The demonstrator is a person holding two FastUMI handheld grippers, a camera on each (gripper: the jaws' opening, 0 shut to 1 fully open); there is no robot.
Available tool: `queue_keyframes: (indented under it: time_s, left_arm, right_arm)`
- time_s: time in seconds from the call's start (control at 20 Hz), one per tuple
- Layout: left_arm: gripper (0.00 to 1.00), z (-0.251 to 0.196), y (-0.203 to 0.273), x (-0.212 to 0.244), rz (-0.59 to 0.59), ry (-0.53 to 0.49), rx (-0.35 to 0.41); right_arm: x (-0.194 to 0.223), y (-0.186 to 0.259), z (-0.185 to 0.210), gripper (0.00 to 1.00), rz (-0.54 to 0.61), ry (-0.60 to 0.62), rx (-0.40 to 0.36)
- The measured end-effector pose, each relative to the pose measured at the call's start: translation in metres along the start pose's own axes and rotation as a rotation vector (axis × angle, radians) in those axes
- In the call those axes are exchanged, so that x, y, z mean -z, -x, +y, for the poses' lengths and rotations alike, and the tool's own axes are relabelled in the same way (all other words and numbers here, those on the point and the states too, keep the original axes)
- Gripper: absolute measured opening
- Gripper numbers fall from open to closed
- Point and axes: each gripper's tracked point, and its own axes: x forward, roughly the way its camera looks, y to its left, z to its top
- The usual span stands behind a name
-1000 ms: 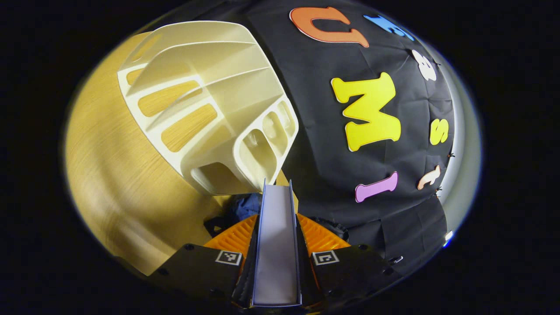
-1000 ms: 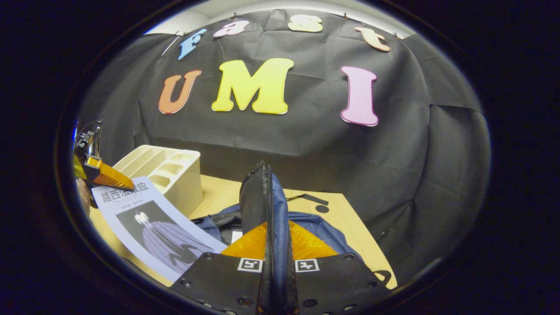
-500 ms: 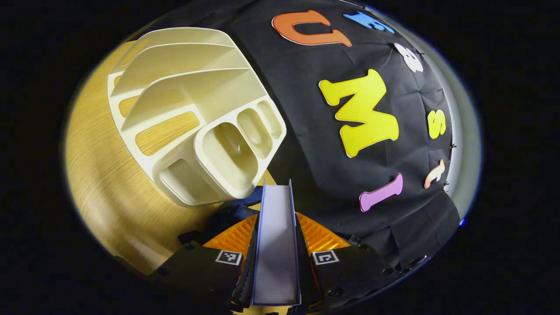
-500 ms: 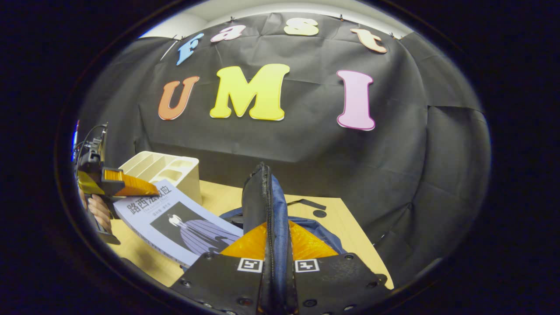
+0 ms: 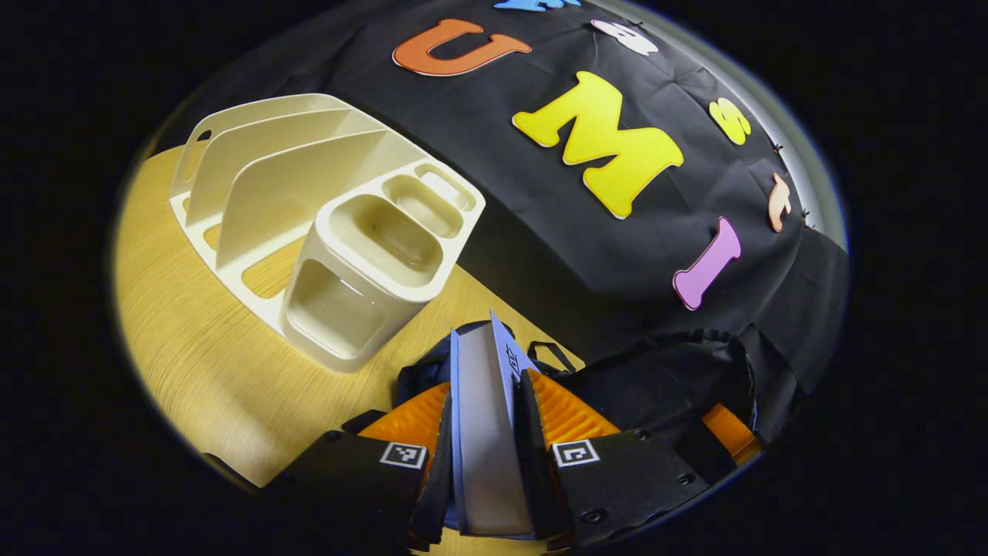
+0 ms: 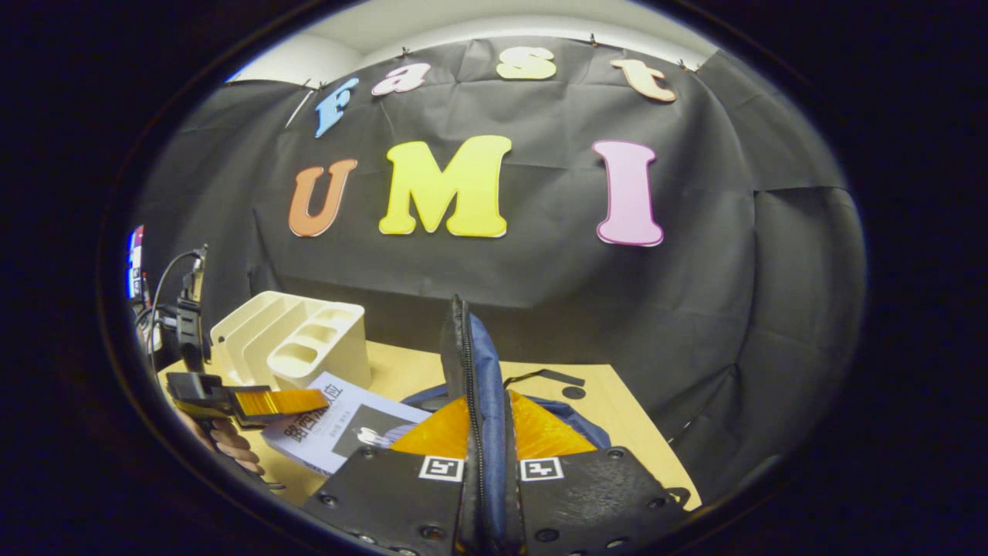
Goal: Open the schoolbag, grab two books from the bookshelf and put them into the schoolbag.
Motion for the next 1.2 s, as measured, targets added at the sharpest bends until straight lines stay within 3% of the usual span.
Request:
queue_keyframes:
  time_s: [0.4, 0.75, 0.85, 0.95, 1.1, 1.2]
  left_arm:
    - [0.45, -0.004, -0.012, 0.026, 0.019, -0.046, -0.019]
    - [0.46, -0.058, -0.049, 0.079, 0.104, -0.06, 0.028]
    - [0.47, -0.063, -0.059, 0.085, 0.081, -0.106, -0.017]
    - [0.47, -0.062, -0.067, 0.09, 0.063, -0.223, -0.098]
    - [0.47, -0.075, -0.071, 0.09, 0.017, -0.369, -0.142]
    - [0.47, -0.074, -0.074, 0.094, 0.01, -0.326, -0.142]
  right_arm:
    - [0.006, 0.002, -0.01, 0.12, 0.005, -0.037, -0.011]
    - [-0.003, 0.004, -0.002, 0.12, -0.021, -0.018, -0.05]
    - [0.001, 0.004, -0.009, 0.12, -0.016, -0.031, -0.051]
    - [0.005, 0.004, -0.016, 0.12, -0.014, -0.047, -0.056]
    - [0.011, 0.005, -0.025, 0.12, -0.008, -0.077, -0.065]
    - [0.015, 0.005, -0.033, 0.12, -0.005, -0.088, -0.06]
